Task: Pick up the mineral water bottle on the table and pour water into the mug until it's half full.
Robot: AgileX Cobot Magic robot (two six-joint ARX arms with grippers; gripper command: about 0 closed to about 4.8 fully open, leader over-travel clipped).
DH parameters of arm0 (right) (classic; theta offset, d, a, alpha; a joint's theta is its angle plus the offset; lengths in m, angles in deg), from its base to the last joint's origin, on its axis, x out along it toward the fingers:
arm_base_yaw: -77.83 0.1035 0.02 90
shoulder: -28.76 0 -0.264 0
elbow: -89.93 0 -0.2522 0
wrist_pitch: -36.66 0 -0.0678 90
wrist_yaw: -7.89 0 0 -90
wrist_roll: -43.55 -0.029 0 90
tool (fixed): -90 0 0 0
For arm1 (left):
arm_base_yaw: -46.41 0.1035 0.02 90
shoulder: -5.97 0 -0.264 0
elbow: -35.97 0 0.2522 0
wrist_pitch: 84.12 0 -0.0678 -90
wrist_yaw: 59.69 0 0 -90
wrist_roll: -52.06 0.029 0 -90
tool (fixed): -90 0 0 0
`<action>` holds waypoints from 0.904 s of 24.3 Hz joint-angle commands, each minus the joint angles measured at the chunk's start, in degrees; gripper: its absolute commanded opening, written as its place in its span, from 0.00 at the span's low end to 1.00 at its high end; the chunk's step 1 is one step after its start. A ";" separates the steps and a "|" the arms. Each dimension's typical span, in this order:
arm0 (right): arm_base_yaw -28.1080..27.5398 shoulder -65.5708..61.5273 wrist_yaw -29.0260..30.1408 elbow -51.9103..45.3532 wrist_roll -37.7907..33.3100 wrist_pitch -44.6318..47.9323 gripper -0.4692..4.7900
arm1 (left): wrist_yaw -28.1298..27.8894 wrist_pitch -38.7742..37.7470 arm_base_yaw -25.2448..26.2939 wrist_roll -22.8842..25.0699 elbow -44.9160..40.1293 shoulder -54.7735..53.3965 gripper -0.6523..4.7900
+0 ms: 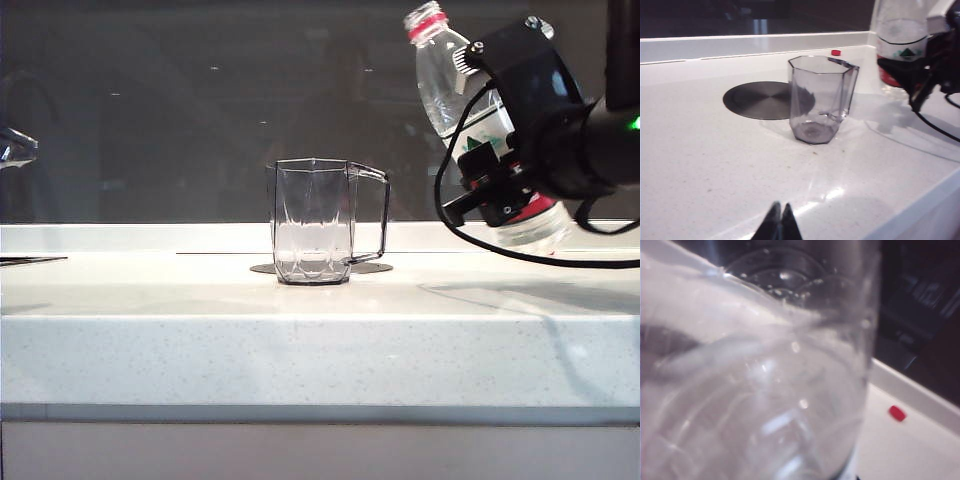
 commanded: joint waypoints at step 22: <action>0.13 3.17 -2.95 10.12 40.28 -13.31 0.52 | 0.24 0.37 1.73 0.11 0.15 -0.04 0.11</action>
